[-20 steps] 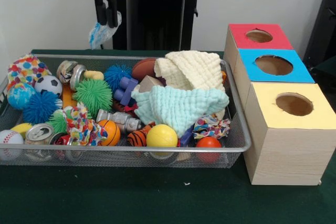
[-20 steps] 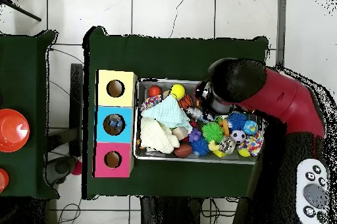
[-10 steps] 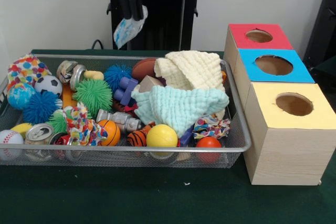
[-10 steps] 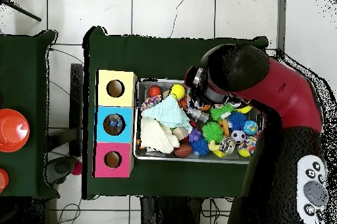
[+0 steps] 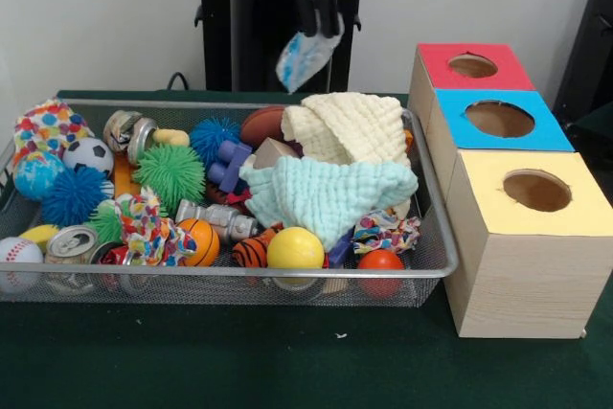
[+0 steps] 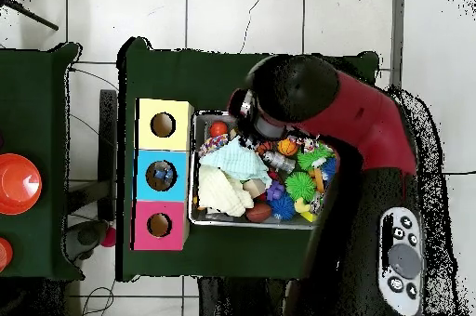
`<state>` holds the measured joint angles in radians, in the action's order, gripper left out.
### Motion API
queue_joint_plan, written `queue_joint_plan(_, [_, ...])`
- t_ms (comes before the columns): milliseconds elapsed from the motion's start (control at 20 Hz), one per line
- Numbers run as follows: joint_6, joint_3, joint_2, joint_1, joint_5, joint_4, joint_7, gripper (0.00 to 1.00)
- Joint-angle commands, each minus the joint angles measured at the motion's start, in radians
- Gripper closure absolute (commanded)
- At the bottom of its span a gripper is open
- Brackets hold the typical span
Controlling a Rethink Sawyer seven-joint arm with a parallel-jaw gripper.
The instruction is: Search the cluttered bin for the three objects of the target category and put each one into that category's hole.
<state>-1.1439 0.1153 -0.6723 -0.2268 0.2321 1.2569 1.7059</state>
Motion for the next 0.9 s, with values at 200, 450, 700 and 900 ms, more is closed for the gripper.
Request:
queue_joint_plan(200, [0.085, -0.017, 0.048, 0.109, 0.063, 0.088, 0.352, 1.0])
queue_joint_plan(450, [0.107, 0.007, 0.046, 0.16, 0.08, 0.112, 0.382, 1.0])
queue_joint_plan(700, [0.117, 0.017, 0.05, 0.203, 0.088, 0.117, 0.404, 1.0])
queue_joint_plan(900, [0.15, 0.017, 0.069, 0.212, 0.083, 0.127, 0.391, 1.0])
